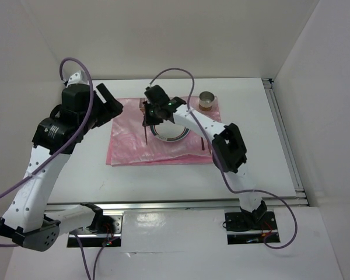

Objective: Set the dinner table for one person

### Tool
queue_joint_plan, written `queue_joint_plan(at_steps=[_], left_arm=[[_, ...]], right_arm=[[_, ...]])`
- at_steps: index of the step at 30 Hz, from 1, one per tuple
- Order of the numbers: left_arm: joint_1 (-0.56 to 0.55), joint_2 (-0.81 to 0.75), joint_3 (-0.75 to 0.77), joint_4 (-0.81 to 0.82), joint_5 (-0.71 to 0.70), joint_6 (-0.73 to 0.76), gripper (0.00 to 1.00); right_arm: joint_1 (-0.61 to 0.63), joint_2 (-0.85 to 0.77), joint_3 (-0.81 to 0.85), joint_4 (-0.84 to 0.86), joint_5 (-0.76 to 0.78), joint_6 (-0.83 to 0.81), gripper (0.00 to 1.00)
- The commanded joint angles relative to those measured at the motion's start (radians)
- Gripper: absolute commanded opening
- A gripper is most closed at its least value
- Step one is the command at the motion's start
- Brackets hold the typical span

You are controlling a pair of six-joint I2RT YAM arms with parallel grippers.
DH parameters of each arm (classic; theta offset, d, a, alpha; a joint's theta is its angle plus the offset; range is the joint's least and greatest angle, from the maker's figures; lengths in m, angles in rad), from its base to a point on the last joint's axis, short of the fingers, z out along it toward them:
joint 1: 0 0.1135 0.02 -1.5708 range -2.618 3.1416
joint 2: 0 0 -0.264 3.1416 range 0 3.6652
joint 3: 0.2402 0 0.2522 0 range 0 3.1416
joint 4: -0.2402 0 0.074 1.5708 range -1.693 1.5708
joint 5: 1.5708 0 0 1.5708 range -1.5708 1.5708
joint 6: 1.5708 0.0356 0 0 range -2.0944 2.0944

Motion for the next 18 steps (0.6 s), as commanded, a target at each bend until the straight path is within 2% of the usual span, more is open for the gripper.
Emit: queue_joint_plan(at_steps=[1,5,10,13,14,15,17,18], left_arm=[[0.002,-0.021,0.005,-0.033,-0.004,0.013,0.83],[0.002,-0.044,-0.044,-0.042,0.021,0.013,0.84],[0.002,-0.065,-0.079,-0.042,0.065,0.013,0.85],[0.002,-0.075,-0.089,-0.062,0.065,0.013,0.89],[0.002,-0.075,-0.089,-0.062,0.065,0.004,0.89],[0.002,-0.075,-0.089,-0.071,0.065,0.004,0.90],[0.002,-0.075,-0.080,-0.080,0.041,0.004,0.92],[0.011,-0.075,-0.071,-0.080,0.041,0.014,0.92]], right_arm=[[0.000,0.087,0.141,0.079,-0.095,-0.032,0.00],[0.011,0.210,0.229,0.137,-0.164,0.003,0.00],[0.020,0.340,0.317,0.192,-0.163,0.038,0.03],[0.020,0.376,0.353,0.192,-0.135,0.058,0.22],[0.020,0.386,0.362,0.192,-0.135,0.058,0.32],[0.020,0.387,0.362,0.192,-0.144,0.058,0.49],[0.020,0.359,0.362,0.183,-0.155,0.058,0.61],[0.020,0.339,0.351,0.183,-0.155,0.058,0.61]])
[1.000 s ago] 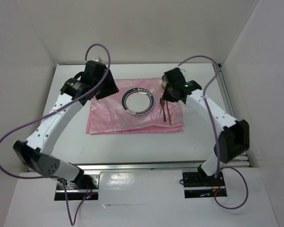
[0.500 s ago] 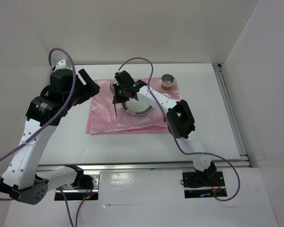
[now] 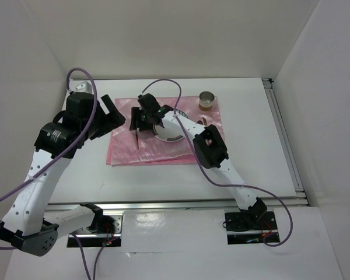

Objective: Set the dinner table for one person

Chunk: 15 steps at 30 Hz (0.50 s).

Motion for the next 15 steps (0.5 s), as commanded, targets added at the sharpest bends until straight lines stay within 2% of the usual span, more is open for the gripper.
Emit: queue_joint_plan(at_steps=[1,4,5,7,9,12,13,15], left_arm=[[0.010,-0.025,0.022,-0.005,-0.021,0.014,0.92],[0.010,-0.025,0.063,-0.005,-0.032,0.036,0.92],[0.010,-0.025,0.075,-0.005,-0.032,0.037,0.92],[0.010,-0.025,0.113,-0.005,-0.054,0.056,0.92],[0.019,-0.025,0.132,-0.005,-0.067,0.066,0.92],[0.028,-0.025,0.155,-0.005,-0.095,0.086,0.92],[0.029,-0.025,0.155,0.005,-0.109,0.086,0.92],[0.029,-0.034,0.155,0.036,-0.118,0.116,0.94]], right_arm=[[0.006,-0.084,0.039,0.064,-0.015,0.001,0.66],[0.006,-0.208,-0.033,0.097,0.010,-0.030,0.72],[0.006,-0.265,-0.045,0.097,0.021,-0.045,0.77],[0.006,-0.319,-0.045,0.068,0.068,-0.097,0.78],[-0.005,-0.406,-0.084,0.024,0.100,-0.130,0.84],[-0.026,-0.546,-0.186,-0.054,0.215,-0.170,0.97],[-0.043,-0.579,-0.214,-0.085,0.328,-0.170,1.00],[-0.083,-0.680,-0.289,-0.204,0.468,-0.170,1.00]])
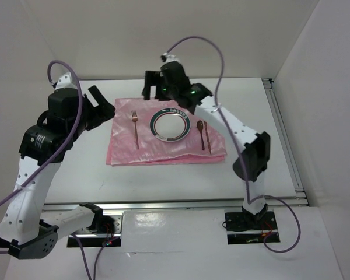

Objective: Set the dinner table for one person

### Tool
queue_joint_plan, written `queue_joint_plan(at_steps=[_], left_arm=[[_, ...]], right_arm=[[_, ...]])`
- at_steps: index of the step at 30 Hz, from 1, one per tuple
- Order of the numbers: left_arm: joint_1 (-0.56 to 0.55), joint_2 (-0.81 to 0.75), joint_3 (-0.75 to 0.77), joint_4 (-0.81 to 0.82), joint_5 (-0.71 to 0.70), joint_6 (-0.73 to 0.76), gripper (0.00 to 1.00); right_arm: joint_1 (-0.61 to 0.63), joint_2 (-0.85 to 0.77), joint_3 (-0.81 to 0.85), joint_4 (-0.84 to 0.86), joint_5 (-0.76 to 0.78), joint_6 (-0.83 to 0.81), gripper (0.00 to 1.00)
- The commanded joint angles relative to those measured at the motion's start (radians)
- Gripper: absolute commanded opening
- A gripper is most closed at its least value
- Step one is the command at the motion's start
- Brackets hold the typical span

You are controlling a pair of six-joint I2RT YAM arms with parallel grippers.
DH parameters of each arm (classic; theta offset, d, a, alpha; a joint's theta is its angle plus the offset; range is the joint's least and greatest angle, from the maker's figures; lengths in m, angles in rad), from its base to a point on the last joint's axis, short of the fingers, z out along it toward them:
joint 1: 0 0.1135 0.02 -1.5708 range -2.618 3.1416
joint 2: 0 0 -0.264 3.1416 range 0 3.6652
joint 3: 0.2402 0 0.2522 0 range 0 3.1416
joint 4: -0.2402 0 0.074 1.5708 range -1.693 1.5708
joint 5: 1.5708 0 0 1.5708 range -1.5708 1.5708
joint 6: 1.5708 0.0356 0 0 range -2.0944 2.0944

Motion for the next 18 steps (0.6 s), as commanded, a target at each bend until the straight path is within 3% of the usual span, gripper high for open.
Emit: queue_joint_plan(at_steps=[1,4,9,18], left_arm=[[0.017,-0.034,0.000,0.065,-0.034,0.070,0.94],[0.017,-0.055,-0.046,0.102,-0.034,0.094,0.95],[0.017,-0.055,-0.076,0.115,-0.066,0.117,0.95],[0.026,-0.046,-0.097,0.102,-0.053,0.126,0.95]], right_arm=[[-0.082,-0.173,-0.109,-0.203,0.380,-0.020,1.00],[-0.191,-0.299,-0.211,-0.393,0.542,0.066,1.00],[-0.363,-0.489,-0.442,-0.558,0.616,0.155,1.00],[-0.429,-0.825,-0.779,-0.494,0.564,0.162,1.00]])
